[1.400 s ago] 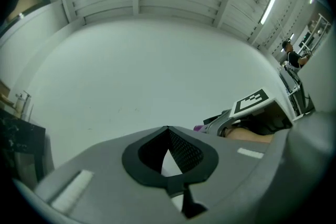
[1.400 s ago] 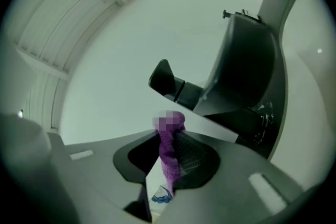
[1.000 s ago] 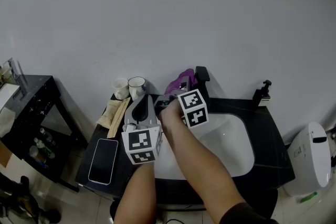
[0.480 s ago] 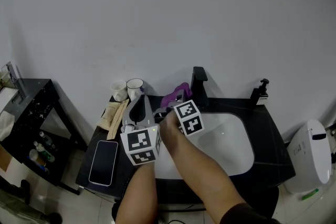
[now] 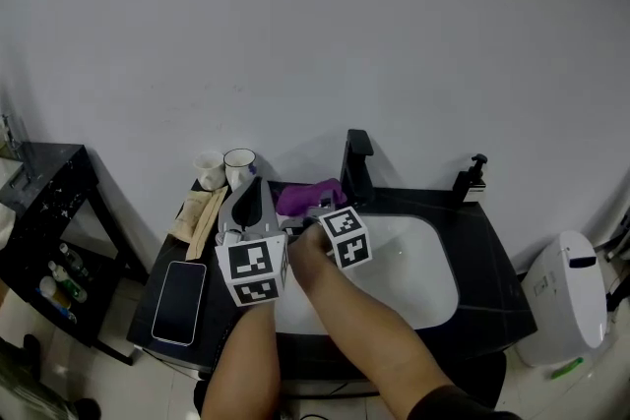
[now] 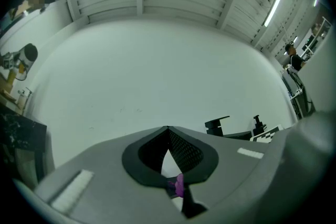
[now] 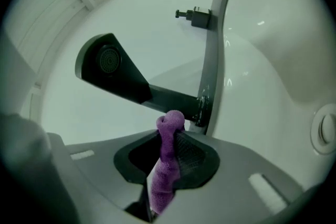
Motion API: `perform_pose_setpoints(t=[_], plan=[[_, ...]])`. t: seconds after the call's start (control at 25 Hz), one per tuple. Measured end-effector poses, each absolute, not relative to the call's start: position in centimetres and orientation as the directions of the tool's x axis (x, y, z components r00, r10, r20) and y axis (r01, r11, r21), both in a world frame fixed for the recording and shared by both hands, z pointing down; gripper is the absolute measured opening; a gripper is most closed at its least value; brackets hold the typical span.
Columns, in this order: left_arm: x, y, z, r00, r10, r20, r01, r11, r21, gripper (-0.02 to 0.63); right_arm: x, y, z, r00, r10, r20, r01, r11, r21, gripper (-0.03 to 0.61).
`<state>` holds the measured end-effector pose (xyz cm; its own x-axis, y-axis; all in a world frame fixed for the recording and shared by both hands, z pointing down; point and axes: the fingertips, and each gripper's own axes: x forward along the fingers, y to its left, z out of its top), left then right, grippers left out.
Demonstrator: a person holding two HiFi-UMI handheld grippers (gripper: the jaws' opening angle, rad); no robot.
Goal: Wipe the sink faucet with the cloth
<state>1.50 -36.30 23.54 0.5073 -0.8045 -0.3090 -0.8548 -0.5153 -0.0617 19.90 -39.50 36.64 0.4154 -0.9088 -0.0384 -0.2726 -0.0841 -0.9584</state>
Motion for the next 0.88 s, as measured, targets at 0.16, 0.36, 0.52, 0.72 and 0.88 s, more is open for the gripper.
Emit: perform_pose_setpoints(t=[0.16, 0.36, 0.52, 0.72, 0.88], plan=[[2.7, -36.1, 23.6, 0.521, -0.801, -0.295, -0.850, -0.518, -0.095, 0.017, 20.5, -37.2, 35.9, 0.313, -0.950, 0.013, -0.395, -0.143, -0.908, 0.054], [4.2, -36.4, 25.1, 0.543, -0.808, -0.229, -0.840, -0.524, -0.144, 0.017, 22.5, -33.4, 33.9, 0.237, -0.969, 0.066, -0.606, -0.201, -0.770, 0.055], [5.2, -36.6, 26.2, 0.569, -0.802, -0.180, -0.822, -0.558, -0.112, 0.017, 25.9, -29.9, 31.9, 0.238, -0.970, 0.051, -0.752, -0.218, -0.622, 0.054], [6.4, -36.2, 27.1, 0.609, -0.780, -0.143, -0.793, -0.602, -0.093, 0.017, 27.6, -27.7, 27.7, 0.148, -0.989, -0.022, -0.938, -0.134, -0.320, 0.054], [8.0, -35.5, 27.1, 0.650, -0.750, -0.125, -0.760, -0.645, -0.080, 0.017, 27.7, -25.7, 24.0, 0.101, -0.985, -0.142, -0.986, -0.118, 0.114, 0.056]])
